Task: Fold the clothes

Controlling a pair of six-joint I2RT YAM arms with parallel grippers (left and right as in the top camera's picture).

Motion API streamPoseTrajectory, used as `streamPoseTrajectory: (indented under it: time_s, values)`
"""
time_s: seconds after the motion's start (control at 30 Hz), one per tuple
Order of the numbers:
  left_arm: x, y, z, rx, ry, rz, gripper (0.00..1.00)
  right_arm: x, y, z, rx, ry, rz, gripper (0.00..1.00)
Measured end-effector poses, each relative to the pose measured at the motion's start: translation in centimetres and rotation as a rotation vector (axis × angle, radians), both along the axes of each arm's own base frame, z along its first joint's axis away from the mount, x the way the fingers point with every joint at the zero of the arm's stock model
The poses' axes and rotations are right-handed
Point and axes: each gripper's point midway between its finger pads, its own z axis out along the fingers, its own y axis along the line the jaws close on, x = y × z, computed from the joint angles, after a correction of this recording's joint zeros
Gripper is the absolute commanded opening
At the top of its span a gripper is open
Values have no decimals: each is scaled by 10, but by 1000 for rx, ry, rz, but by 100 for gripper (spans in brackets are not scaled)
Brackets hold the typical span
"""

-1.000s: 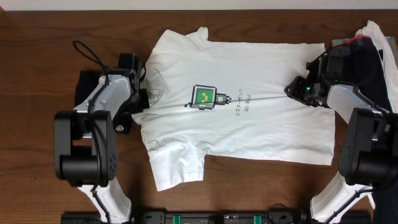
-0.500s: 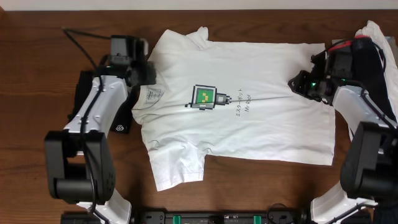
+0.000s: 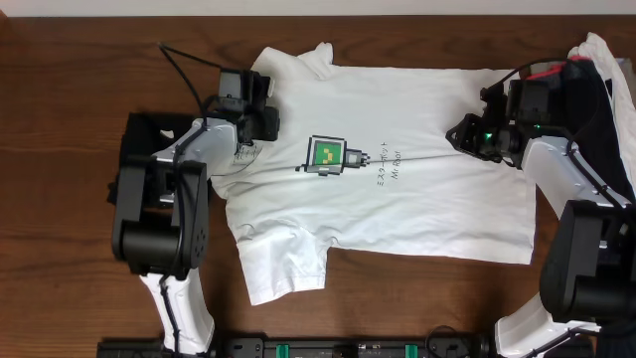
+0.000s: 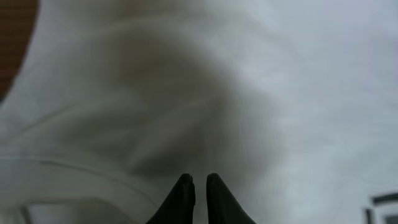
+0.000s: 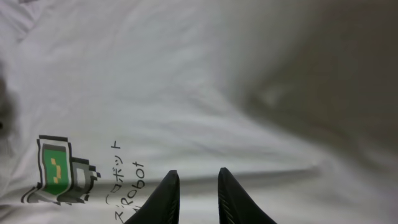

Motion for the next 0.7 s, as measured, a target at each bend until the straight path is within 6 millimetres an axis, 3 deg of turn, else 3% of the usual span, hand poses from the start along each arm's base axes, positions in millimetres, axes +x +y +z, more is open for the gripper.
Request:
streamPoseTrajectory:
  time_s: [0.27,0.4,0.57,0.7]
  values:
    - [6,19,-1,67,-17,58,15,5,-15,-3,-86,-18,-29,27]
    - [6,23,-1,75,-18,69,15,16,-33,-1,-208,-72,-34,19]
    - [6,24,-2,68,-10,92,15,23,-50,-2,-274,-99,-51,20]
    - [5,24,-2,52,-1,118,15,25,-71,-23,-299,-72,-88,20]
